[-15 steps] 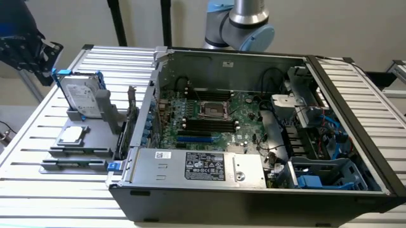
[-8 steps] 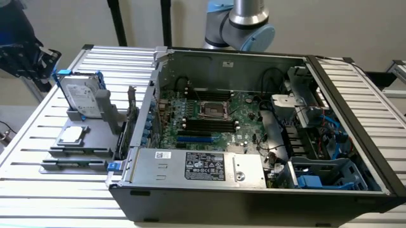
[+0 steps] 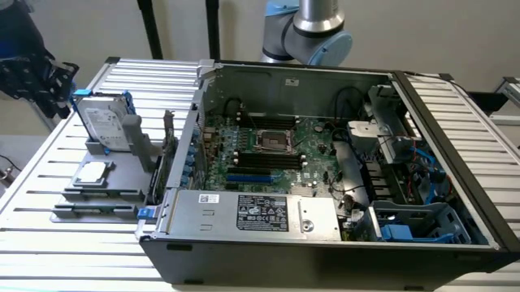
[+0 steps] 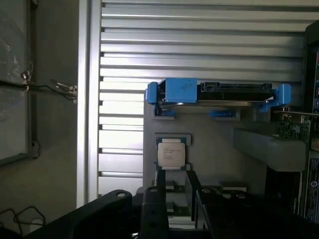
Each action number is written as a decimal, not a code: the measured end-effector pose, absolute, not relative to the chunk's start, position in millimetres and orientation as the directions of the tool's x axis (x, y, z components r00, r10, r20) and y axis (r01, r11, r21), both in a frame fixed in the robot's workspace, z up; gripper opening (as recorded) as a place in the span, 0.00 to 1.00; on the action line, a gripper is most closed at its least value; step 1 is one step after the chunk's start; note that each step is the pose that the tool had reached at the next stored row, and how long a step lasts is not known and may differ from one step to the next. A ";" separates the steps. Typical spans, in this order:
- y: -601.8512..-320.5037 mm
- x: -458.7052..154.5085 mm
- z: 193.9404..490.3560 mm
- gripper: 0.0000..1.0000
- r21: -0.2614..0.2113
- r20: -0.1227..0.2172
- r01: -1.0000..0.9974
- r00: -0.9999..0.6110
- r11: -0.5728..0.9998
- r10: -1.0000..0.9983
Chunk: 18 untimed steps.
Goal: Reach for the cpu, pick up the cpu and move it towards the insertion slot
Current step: 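Pick up the cpu and move it towards the insertion slot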
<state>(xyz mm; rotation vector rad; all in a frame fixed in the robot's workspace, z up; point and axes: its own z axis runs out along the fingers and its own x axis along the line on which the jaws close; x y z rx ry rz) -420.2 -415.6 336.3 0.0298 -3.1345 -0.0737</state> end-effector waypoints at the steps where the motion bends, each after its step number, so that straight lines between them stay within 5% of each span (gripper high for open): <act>1: -415.7 -420.2 336.2 0.36 0.047 0.006 -0.019 -1.000 0.999 -0.019; 3: -416.2 -420.2 336.1 0.42 0.047 0.006 -0.019 -1.000 0.999 -0.019; 4: -416.4 -420.2 336.0 0.53 0.047 0.006 -0.019 -1.000 0.999 -0.019; 10: -417.4 -420.2 332.5 0.71 0.047 0.006 -0.019 -1.000 0.999 -0.019; 18: -422.4 -420.2 317.9 0.71 0.047 0.006 -0.019 -1.000 0.999 -0.019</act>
